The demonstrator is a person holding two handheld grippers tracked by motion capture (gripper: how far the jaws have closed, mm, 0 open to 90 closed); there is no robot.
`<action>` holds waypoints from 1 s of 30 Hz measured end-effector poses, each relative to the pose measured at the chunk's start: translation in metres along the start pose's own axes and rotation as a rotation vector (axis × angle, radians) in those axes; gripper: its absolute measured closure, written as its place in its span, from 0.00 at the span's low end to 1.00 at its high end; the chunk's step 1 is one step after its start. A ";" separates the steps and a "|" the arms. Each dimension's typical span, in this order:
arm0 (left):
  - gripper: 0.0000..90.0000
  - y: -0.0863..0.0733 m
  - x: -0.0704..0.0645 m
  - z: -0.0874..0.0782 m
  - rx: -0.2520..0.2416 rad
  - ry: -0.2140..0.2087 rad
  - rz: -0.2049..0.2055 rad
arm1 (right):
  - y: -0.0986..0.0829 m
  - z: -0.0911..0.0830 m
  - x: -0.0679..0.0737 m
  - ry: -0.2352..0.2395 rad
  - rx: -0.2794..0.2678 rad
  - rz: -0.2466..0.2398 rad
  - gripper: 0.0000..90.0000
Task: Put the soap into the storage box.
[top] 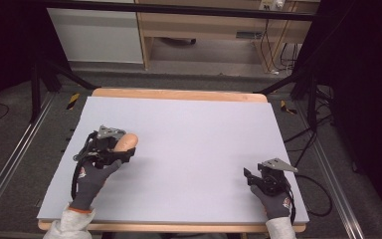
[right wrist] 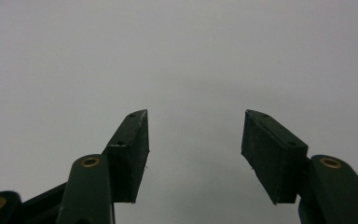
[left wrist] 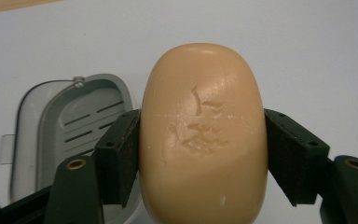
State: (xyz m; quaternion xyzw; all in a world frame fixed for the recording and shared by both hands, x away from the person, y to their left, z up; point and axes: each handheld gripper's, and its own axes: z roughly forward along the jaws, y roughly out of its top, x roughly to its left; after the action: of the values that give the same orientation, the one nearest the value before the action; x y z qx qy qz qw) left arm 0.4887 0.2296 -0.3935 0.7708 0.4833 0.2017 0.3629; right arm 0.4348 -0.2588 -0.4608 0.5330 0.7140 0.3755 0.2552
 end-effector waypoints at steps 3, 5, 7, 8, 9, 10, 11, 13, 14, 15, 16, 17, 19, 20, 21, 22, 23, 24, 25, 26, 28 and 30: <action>0.35 0.001 0.008 -0.002 -0.001 0.015 -0.017 | 0.000 0.000 0.000 0.002 0.002 0.003 0.46; 0.35 0.001 0.013 -0.002 -0.003 0.024 -0.025 | 0.000 0.000 0.000 0.002 0.000 0.000 0.46; 0.35 0.001 0.018 -0.002 -0.003 0.035 -0.034 | 0.000 0.000 0.000 0.003 0.003 0.000 0.46; 0.35 0.001 0.020 -0.001 -0.002 0.040 -0.035 | 0.000 0.000 0.000 0.003 0.003 0.000 0.46; 0.35 0.001 0.024 -0.001 0.003 0.046 -0.044 | 0.000 0.001 0.000 0.000 0.003 -0.002 0.46; 0.35 0.001 0.025 0.000 -0.002 0.048 -0.053 | 0.000 0.001 0.000 0.001 0.003 -0.002 0.46; 0.35 0.001 0.028 0.001 0.001 0.052 -0.056 | 0.000 0.001 0.000 0.003 0.003 0.000 0.46; 0.35 0.001 0.032 0.003 0.003 0.061 -0.067 | 0.000 0.001 0.000 0.003 0.003 0.001 0.46; 0.35 0.001 0.033 0.004 0.001 0.062 -0.071 | 0.000 0.001 0.000 0.003 0.003 0.001 0.46; 0.35 0.001 0.034 0.006 0.003 0.067 -0.073 | 0.000 0.001 0.000 0.003 0.003 0.000 0.46; 0.35 0.000 0.035 0.008 0.006 0.072 -0.072 | 0.000 0.001 0.000 0.004 0.002 0.000 0.46; 0.35 0.000 0.036 0.009 0.005 0.071 -0.077 | 0.000 0.001 0.000 0.004 0.003 0.000 0.46; 0.35 0.000 0.038 0.012 0.015 0.075 -0.077 | 0.000 0.001 0.000 0.004 0.003 0.000 0.46; 0.35 -0.001 0.039 0.014 0.018 0.078 -0.077 | 0.000 0.001 0.000 0.003 0.003 0.000 0.46; 0.35 -0.001 0.041 0.016 0.023 0.083 -0.083 | 0.000 0.001 0.000 0.003 0.003 0.000 0.46; 0.35 -0.002 0.042 0.017 0.024 0.085 -0.087 | 0.000 0.001 0.000 0.004 0.002 0.000 0.46; 0.35 -0.002 0.043 0.018 0.028 0.090 -0.088 | 0.000 0.001 0.000 0.004 0.002 0.000 0.46; 0.35 -0.003 0.045 0.020 0.031 0.093 -0.091 | 0.000 0.001 0.000 0.004 0.003 -0.001 0.46; 0.35 -0.003 0.046 0.022 0.032 0.097 -0.095 | 0.000 0.001 0.000 0.004 0.003 -0.001 0.46; 0.35 -0.004 0.048 0.023 0.035 0.099 -0.103 | 0.000 0.001 0.000 0.004 0.003 -0.002 0.46; 0.35 -0.004 0.050 0.025 0.042 0.109 -0.105 | 0.000 0.001 0.000 0.002 0.003 -0.005 0.46; 0.35 -0.006 0.052 0.026 0.041 0.108 -0.114 | 0.000 0.001 0.000 0.000 0.004 -0.003 0.46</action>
State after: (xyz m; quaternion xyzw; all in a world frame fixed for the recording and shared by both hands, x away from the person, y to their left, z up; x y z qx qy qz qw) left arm 0.5260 0.2675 -0.4170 0.7373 0.5492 0.2119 0.3315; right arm 0.4356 -0.2583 -0.4616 0.5324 0.7155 0.3738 0.2547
